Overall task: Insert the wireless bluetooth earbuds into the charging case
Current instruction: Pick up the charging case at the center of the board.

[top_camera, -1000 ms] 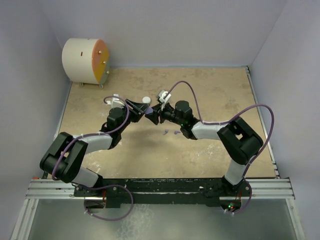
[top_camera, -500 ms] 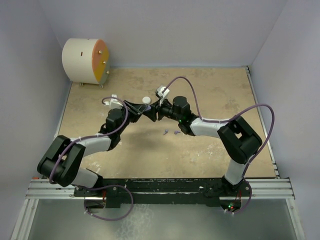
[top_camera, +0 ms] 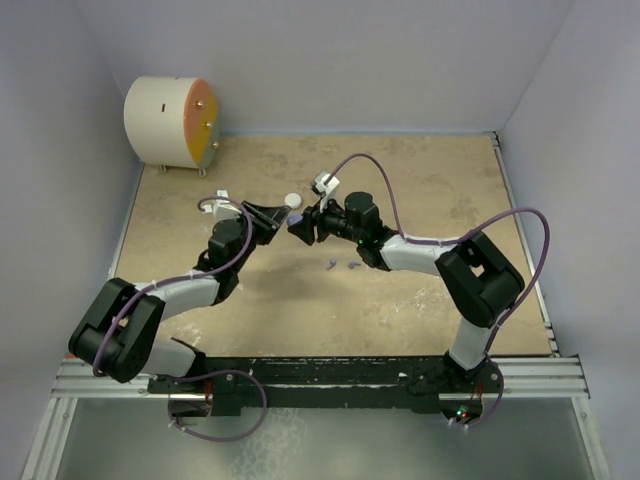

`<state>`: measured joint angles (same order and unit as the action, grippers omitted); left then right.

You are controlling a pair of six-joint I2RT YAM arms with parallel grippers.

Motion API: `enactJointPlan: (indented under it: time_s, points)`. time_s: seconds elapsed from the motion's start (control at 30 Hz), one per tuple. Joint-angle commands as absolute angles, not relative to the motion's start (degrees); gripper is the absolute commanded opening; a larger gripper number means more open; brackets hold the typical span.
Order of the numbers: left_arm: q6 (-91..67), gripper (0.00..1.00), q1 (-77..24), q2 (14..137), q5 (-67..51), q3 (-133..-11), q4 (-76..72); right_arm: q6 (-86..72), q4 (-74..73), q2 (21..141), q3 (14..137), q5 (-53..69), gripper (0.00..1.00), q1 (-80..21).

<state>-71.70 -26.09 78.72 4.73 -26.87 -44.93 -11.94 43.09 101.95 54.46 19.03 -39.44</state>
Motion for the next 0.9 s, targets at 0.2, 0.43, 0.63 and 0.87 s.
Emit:
enactJointPlan:
  time_s: [0.2,0.43,0.63,0.87]
  points:
    - [-70.7,0.35,-26.7,78.0,5.5,-26.1,-48.9,-13.5,43.5,101.2,57.4,19.6,0.0,-39.0]
    - [-70.1,0.35,-26.7,78.4,5.6,-26.0,-48.2,-13.1,43.2,100.0,57.1,19.4,0.0,-38.7]
    - [-70.1,0.35,-26.7,78.9,4.9,-26.2,-48.3,-13.0,43.1,99.6,57.0,19.4,0.0,-38.6]
    - [-70.2,0.34,-26.7,80.4,2.3,-26.6,-49.4,-12.7,42.9,99.7,57.6,19.9,0.0,-38.4]
